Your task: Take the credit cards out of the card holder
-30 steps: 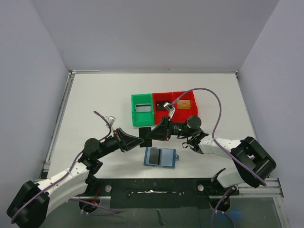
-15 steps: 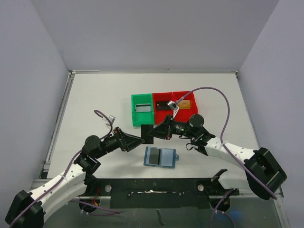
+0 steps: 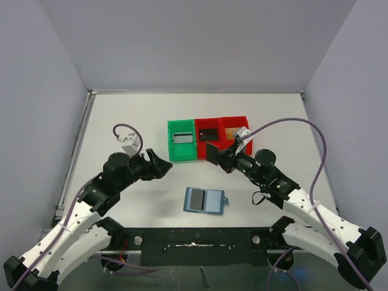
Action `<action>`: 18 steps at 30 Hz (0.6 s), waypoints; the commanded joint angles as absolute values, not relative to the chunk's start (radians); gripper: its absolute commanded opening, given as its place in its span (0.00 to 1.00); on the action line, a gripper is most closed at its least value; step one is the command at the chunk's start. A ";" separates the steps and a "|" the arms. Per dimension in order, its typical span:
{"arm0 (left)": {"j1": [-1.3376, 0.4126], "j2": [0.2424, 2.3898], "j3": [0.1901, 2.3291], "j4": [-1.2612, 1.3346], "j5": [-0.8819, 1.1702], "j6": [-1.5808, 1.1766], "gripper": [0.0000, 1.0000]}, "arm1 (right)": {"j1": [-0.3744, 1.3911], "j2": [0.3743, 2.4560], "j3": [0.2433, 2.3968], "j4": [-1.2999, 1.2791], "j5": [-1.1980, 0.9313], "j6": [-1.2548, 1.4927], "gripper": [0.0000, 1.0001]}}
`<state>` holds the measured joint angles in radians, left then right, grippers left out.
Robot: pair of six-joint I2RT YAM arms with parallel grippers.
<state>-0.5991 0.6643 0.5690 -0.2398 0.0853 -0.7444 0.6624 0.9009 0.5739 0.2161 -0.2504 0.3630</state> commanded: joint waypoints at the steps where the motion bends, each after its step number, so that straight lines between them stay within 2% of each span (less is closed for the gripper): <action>1: -0.524 0.792 0.789 -0.479 -0.018 -0.578 0.71 | 0.655 0.920 0.632 0.035 0.082 -0.118 0.00; 4: -0.384 0.805 0.860 -0.501 0.037 -0.498 0.74 | 0.641 0.976 0.707 -0.048 0.140 -0.206 0.00; 10: -0.053 0.844 0.868 -0.523 0.140 -0.370 0.75 | 0.639 1.007 0.729 0.027 0.067 -0.320 0.00; 14: -0.029 0.777 0.781 -0.462 0.038 -0.379 0.75 | 0.634 1.098 0.794 -0.033 0.051 -0.393 0.00; 18: -0.029 0.717 0.810 -0.477 0.013 -0.387 0.75 | 0.611 1.174 0.838 -0.038 -0.002 -0.438 0.00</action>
